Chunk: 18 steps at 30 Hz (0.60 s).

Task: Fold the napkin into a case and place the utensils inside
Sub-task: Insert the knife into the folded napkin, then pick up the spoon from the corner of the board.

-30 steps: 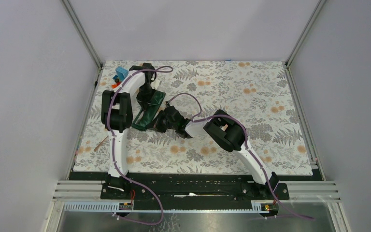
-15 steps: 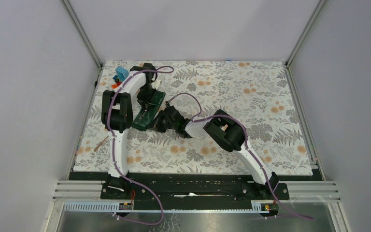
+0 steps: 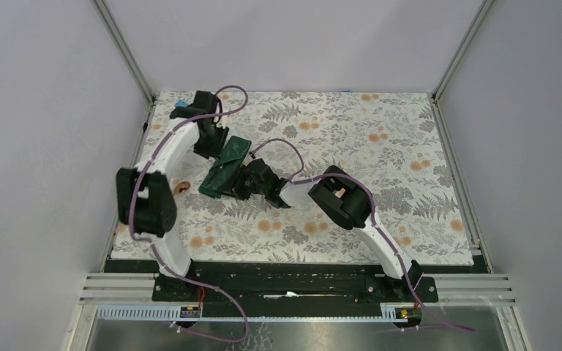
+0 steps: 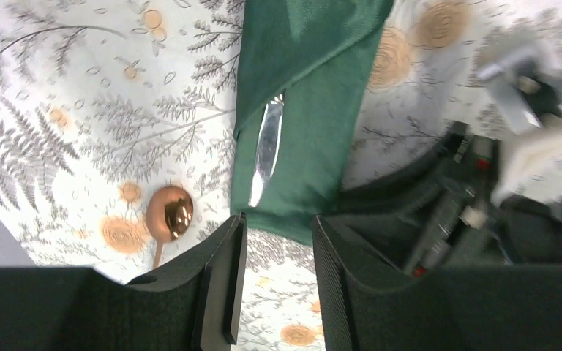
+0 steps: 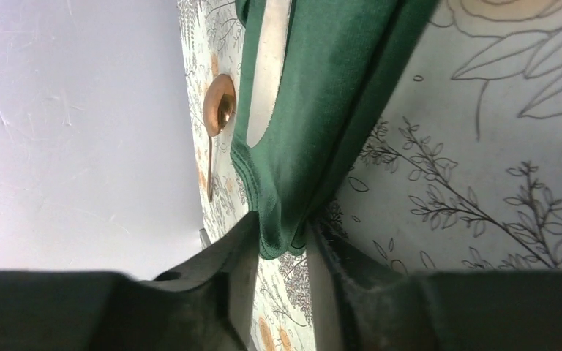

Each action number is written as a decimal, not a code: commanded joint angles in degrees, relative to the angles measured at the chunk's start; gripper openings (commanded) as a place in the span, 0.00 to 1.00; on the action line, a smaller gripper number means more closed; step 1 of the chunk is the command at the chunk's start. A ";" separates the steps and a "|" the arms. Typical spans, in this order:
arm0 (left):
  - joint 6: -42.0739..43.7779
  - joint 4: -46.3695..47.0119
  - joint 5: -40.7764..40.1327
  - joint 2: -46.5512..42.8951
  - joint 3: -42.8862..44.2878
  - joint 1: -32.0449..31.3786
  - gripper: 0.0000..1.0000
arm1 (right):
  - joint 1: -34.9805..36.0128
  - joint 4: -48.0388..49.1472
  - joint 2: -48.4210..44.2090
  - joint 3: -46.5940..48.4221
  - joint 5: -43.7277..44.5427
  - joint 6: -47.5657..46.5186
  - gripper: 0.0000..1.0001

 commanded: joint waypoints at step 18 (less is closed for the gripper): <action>-87.98 19.94 4.70 -54.43 -51.73 35.56 0.84 | -0.47 -22.13 -29.85 -11.94 5.26 -22.79 0.89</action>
